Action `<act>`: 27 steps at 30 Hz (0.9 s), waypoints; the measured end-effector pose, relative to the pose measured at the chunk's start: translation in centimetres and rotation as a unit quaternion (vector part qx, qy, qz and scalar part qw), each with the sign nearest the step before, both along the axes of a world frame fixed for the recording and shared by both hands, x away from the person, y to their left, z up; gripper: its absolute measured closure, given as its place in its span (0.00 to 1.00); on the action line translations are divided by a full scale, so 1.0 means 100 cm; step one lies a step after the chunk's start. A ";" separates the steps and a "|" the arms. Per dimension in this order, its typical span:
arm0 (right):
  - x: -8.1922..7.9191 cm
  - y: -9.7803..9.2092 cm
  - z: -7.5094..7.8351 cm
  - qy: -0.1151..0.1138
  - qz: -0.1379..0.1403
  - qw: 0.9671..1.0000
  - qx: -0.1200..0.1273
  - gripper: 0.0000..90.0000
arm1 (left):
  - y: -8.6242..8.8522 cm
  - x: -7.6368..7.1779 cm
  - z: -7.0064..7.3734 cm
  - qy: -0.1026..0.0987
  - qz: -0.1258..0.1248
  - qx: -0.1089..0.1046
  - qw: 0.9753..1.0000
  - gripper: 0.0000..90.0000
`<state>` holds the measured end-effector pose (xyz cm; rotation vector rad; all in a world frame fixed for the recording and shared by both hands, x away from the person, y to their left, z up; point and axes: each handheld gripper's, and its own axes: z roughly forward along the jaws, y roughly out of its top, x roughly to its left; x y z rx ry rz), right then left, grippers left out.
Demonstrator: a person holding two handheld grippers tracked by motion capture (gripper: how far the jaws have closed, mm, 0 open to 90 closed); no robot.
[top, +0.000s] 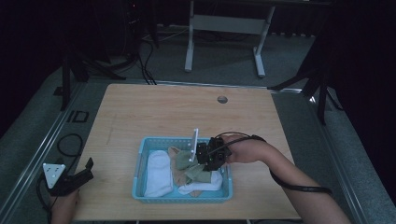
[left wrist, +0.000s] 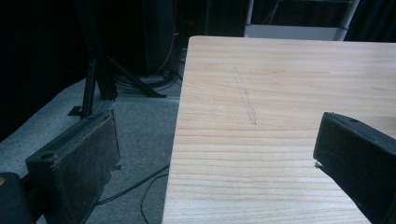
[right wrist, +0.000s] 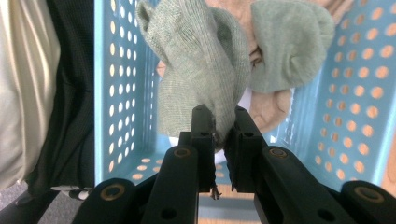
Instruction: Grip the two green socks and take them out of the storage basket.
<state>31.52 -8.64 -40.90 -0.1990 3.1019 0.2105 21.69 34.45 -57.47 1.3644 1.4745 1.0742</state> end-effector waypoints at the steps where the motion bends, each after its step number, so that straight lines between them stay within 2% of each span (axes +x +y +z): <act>1: 0.000 -0.002 0.004 -0.001 -0.003 1.000 0.001 0.91 | 0.000 0.000 0.000 0.000 0.000 0.000 1.000 0.01; 11: 0.004 -0.028 0.029 -0.018 -0.026 0.999 0.015 0.91 | 0.000 0.000 0.000 0.001 0.001 -0.001 1.000 0.01; 12: 0.006 -0.037 0.034 -0.025 -0.034 0.999 0.019 0.91 | 0.000 0.000 0.000 0.000 0.002 0.000 1.000 0.01; 20: 0.011 -0.078 0.044 -0.029 -0.075 0.997 0.021 0.91 | 0.000 0.000 0.000 0.002 0.002 0.000 1.000 0.01; 22: 0.011 -0.084 0.044 -0.029 -0.081 0.996 0.021 0.91 | 0.000 0.000 0.000 0.001 0.002 0.001 1.000 0.01; 24: 0.011 -0.101 0.045 -0.027 -0.096 0.995 0.023 0.91 | 0.000 0.000 0.000 0.001 0.003 0.001 1.000 0.01; 27: 0.011 -0.114 0.042 -0.027 -0.107 0.994 0.022 0.91 | -0.001 0.000 0.000 0.001 0.003 0.002 1.000 0.01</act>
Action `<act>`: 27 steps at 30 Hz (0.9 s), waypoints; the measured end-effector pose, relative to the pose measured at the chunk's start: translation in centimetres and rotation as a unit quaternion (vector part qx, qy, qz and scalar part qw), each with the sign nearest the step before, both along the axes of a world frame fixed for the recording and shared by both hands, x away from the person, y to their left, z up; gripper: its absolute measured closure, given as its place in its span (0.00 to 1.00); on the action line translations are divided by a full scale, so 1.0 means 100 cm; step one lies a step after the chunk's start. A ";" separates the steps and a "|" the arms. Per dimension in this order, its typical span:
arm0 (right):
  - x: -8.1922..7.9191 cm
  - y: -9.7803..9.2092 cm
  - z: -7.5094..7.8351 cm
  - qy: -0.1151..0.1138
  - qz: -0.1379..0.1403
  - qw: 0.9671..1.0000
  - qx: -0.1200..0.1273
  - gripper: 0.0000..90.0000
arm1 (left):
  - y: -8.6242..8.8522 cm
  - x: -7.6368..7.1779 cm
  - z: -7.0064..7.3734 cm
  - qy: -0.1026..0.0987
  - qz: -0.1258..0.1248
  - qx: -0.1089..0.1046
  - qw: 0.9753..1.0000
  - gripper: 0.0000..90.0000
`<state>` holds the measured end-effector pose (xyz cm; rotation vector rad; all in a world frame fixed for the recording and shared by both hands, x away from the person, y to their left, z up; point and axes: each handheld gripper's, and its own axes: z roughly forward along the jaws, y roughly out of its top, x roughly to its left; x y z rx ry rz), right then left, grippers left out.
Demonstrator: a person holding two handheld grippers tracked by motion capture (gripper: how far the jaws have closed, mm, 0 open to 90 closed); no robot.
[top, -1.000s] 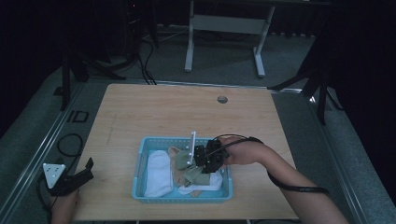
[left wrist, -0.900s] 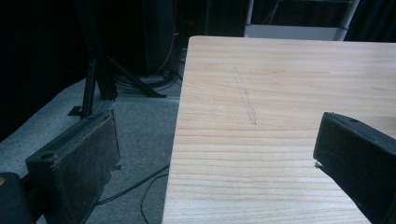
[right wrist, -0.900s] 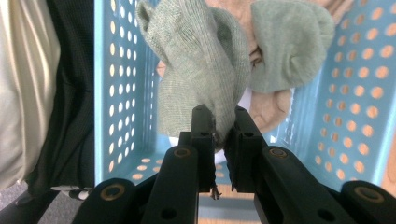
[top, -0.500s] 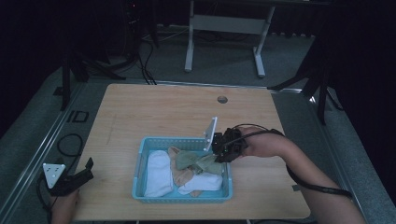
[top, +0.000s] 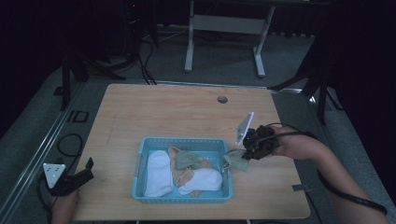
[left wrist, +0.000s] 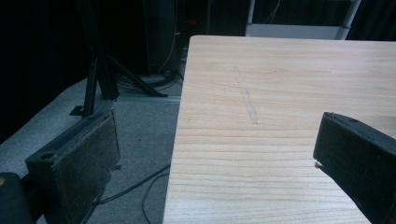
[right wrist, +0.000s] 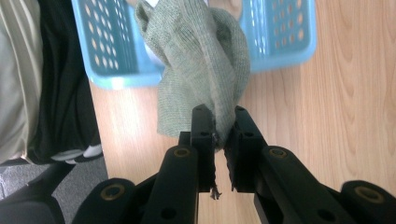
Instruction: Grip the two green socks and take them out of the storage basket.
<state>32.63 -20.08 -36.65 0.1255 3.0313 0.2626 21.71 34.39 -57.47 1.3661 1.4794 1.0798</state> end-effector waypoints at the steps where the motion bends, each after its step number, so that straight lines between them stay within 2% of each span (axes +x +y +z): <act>1: 0.000 0.000 0.000 0.000 0.000 1.000 0.000 0.91 | 0.000 0.000 0.000 0.000 0.000 0.000 1.000 0.01; 4: 0.000 -0.019 -0.009 0.007 -0.016 1.000 -0.005 0.91 | 0.000 0.000 0.000 0.000 0.000 -0.001 1.000 0.01; 8: 0.000 -0.038 -0.011 0.010 -0.034 0.999 -0.001 0.91 | 0.000 0.000 0.000 0.000 0.000 -0.001 1.000 0.01; 15: -0.002 -0.064 -0.020 0.020 -0.060 0.998 -0.004 0.91 | 0.000 0.000 0.000 0.002 0.000 0.001 1.000 0.01; 19: -0.002 -0.069 -0.031 0.030 -0.065 0.997 0.000 0.91 | 0.000 0.000 0.000 0.002 0.000 0.001 1.000 0.01; 27: -0.001 -0.071 -0.064 0.056 -0.064 0.996 -0.002 0.91 | 0.000 0.000 0.000 0.001 0.000 0.001 1.000 0.01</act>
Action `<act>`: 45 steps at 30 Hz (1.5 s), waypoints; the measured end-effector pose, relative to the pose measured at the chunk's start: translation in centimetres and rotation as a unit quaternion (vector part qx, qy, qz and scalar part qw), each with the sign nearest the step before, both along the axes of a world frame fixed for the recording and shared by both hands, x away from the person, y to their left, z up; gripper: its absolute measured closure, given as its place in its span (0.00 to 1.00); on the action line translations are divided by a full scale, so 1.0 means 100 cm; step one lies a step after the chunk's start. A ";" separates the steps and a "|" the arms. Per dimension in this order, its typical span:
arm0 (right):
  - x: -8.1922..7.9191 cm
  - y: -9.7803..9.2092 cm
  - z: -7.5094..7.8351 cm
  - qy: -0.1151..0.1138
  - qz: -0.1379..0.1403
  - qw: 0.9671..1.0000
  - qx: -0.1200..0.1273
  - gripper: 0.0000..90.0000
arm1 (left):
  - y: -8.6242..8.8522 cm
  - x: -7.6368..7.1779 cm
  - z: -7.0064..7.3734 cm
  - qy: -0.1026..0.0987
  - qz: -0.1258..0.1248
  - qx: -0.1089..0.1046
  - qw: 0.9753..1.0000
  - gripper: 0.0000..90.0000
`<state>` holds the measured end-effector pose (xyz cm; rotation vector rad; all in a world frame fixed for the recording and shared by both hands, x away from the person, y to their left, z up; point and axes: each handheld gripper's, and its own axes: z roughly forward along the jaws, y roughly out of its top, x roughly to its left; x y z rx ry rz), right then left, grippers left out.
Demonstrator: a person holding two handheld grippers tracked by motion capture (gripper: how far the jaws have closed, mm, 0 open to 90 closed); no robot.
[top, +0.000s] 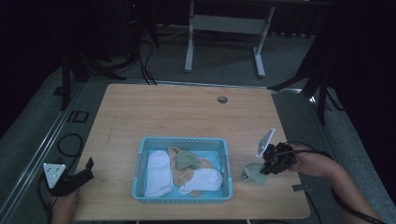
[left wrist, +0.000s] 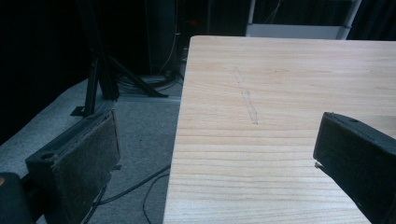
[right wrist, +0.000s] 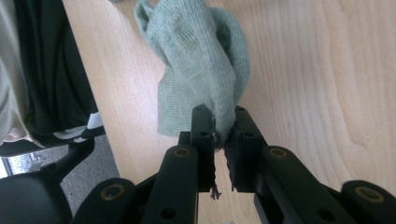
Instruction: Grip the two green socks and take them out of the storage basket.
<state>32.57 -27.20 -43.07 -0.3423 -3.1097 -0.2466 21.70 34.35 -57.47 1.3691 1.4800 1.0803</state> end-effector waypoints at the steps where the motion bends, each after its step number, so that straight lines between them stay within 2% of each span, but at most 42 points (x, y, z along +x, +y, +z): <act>1: 0.000 0.000 -0.005 0.005 -0.001 1.000 0.003 0.91 | 0.000 0.000 0.000 0.000 0.000 0.000 1.000 0.01; 13: 0.003 0.005 -0.056 0.036 0.007 0.999 -0.012 0.91 | 0.000 0.000 0.000 0.001 0.001 0.002 1.000 0.01; 17: 0.004 0.004 -0.065 0.042 0.004 0.999 -0.024 0.91 | 0.000 0.000 0.000 0.001 0.000 0.001 1.000 0.01; 22: 0.005 0.004 -0.070 0.044 -0.002 0.999 -0.029 0.88 | 0.000 0.000 0.000 0.000 0.000 0.001 1.000 0.01; 27: 0.006 0.004 -0.062 0.027 -0.001 0.999 -0.029 0.71 | 0.000 0.000 0.000 0.001 0.001 0.001 1.000 0.01; 29: 0.008 0.005 -0.055 0.017 -0.005 0.999 -0.029 0.67 | 0.000 0.000 0.000 0.001 0.001 0.001 1.000 0.01; 33: 0.010 0.008 -0.041 0.000 -0.007 1.000 -0.022 0.67 | 0.000 0.000 0.000 0.000 0.001 0.002 1.000 0.01; 36: 0.011 0.013 -0.033 -0.005 0.002 1.000 -0.025 0.67 | 0.000 0.000 0.000 0.001 0.001 0.002 1.000 0.01; 45: 0.018 0.041 -0.008 -0.021 0.024 0.999 -0.022 0.70 | 0.000 0.000 0.000 0.000 0.001 0.001 1.000 0.01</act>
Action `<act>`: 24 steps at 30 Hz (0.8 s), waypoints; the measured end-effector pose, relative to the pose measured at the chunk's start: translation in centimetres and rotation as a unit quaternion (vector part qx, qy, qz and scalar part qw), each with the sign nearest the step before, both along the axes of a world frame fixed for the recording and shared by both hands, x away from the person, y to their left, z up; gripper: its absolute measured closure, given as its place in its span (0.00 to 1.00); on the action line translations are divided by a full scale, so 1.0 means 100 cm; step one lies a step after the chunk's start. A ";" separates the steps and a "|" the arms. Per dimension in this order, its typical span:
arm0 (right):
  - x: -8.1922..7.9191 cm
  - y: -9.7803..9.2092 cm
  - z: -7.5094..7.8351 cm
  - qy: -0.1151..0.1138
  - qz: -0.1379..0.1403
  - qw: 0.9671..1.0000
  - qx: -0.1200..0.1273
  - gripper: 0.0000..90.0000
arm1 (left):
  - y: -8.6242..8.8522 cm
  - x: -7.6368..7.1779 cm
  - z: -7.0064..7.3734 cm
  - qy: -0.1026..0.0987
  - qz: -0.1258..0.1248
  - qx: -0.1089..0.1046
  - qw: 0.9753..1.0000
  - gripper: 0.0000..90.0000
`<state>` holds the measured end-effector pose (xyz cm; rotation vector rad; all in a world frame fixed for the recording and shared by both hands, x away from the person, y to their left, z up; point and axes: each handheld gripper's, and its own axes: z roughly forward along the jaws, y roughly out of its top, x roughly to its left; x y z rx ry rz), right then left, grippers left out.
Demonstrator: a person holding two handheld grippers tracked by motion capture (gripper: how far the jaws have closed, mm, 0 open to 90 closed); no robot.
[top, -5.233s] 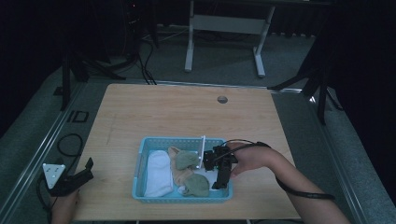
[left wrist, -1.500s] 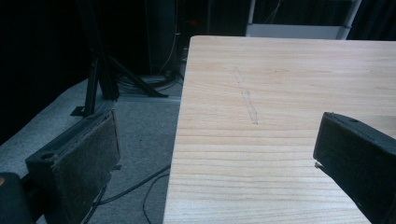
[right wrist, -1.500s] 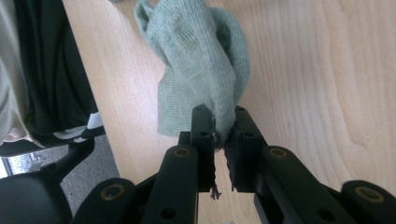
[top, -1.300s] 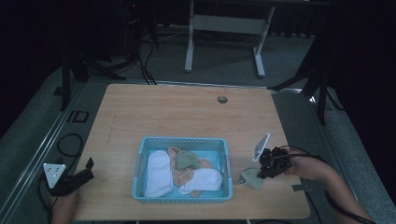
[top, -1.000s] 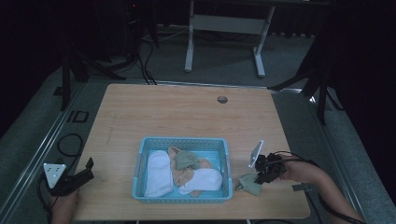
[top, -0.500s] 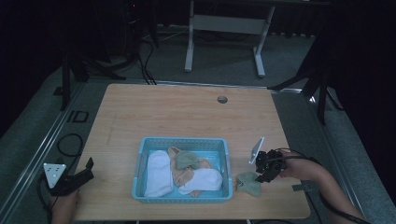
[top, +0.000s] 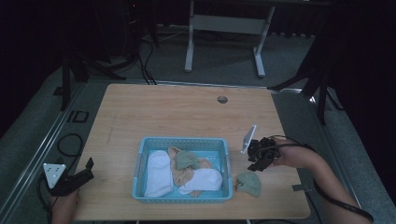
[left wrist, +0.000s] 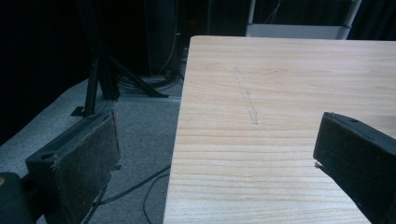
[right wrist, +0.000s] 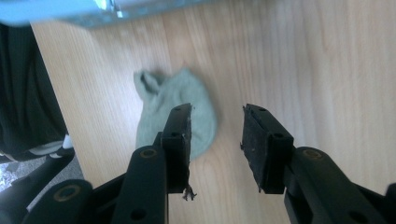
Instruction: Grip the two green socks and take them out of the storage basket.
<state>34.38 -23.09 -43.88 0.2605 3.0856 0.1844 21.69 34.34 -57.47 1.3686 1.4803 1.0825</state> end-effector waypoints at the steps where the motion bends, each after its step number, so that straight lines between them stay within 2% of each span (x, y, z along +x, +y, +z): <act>1: 0.000 0.003 0.002 0.000 0.003 1.000 -0.001 0.70 | 0.000 0.000 0.000 0.000 0.000 0.000 1.000 0.01; 12: 0.005 0.050 0.015 -0.007 0.048 0.999 -0.003 0.72 | 0.000 0.000 0.000 -0.002 0.001 0.001 1.000 0.01; 24: 0.007 0.096 0.007 0.003 0.090 0.996 -0.010 0.73 | 0.000 0.000 0.000 -0.002 -0.002 -0.001 1.000 0.01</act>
